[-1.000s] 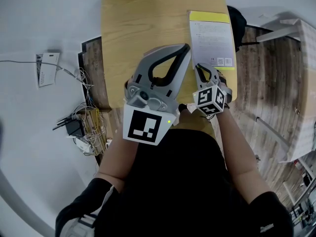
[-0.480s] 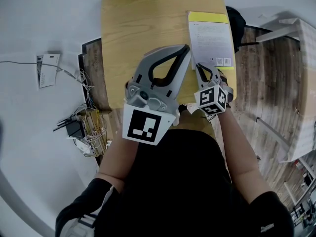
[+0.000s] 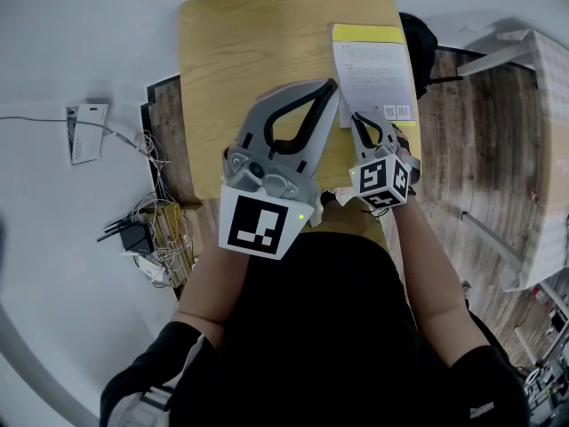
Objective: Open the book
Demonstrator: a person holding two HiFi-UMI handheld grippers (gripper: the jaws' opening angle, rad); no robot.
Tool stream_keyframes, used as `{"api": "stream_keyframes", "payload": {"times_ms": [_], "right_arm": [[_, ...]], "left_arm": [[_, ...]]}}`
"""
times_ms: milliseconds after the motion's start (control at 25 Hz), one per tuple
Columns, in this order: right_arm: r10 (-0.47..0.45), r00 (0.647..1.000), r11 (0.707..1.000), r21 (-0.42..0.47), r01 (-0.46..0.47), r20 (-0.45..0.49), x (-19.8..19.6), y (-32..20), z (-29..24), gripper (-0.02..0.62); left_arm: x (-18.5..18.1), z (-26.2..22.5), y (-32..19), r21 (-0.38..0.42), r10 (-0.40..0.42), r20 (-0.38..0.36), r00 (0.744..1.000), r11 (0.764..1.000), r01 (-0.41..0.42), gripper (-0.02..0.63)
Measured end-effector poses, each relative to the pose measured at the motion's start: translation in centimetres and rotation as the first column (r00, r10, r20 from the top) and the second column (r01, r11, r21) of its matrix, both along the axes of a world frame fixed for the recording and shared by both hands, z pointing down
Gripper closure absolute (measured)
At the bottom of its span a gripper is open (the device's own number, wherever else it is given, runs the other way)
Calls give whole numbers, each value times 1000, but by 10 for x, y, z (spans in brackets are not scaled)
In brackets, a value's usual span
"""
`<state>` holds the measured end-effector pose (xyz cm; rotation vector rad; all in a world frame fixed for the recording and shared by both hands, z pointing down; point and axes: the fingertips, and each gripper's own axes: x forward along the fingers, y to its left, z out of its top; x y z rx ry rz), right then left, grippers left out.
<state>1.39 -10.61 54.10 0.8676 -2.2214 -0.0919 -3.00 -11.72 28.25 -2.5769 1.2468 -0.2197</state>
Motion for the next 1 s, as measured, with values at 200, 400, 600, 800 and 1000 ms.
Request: {"api": "stream_keyframes", "payload": {"times_ms": [200,400,600,800,1000], "right_arm": [[18,1000,999,39,-19,10,8,-7,-18,555],[50,998,995,81,-52,26,20,-13,-38,557],[85,996,988,127,-89,41,38,-19,-57,557],[127,991,976,173,-134,51,57,-26,-74,557],[167,984,963,204,-175,57,79,-33,-86,558]], "left_arm": [[7,-5,-1,11,11,2,1000,1000,-11,597],[15,-12,-1,25,21,2,1000,999,-21,595],[26,-19,1,40,35,6,999,999,-35,597],[34,-24,2,52,43,11,999,998,-44,595],[40,-26,2,56,48,11,999,997,-48,597]]}}
